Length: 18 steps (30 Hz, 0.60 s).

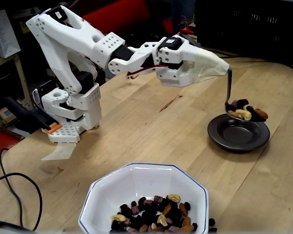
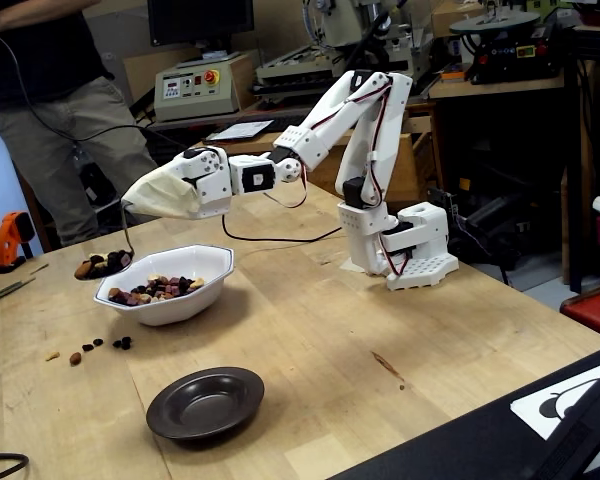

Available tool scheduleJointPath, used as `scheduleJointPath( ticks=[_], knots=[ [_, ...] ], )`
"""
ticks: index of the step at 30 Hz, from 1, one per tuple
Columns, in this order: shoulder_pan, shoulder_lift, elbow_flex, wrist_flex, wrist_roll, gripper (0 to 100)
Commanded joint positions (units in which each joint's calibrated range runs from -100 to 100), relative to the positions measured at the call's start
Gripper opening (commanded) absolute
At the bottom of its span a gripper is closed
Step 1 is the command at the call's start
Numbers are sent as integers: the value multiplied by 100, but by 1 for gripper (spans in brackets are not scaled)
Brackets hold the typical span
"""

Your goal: Use spoon to transfer food from the white bowl to brown plate

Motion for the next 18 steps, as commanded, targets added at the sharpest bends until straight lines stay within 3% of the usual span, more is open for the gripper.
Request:
scheduleJointPath(
  ticks=[1,18],
  knots=[
    [-383,-339,38,-26,15,4],
    [-946,-519,1020,-57,15,4]
  ],
)
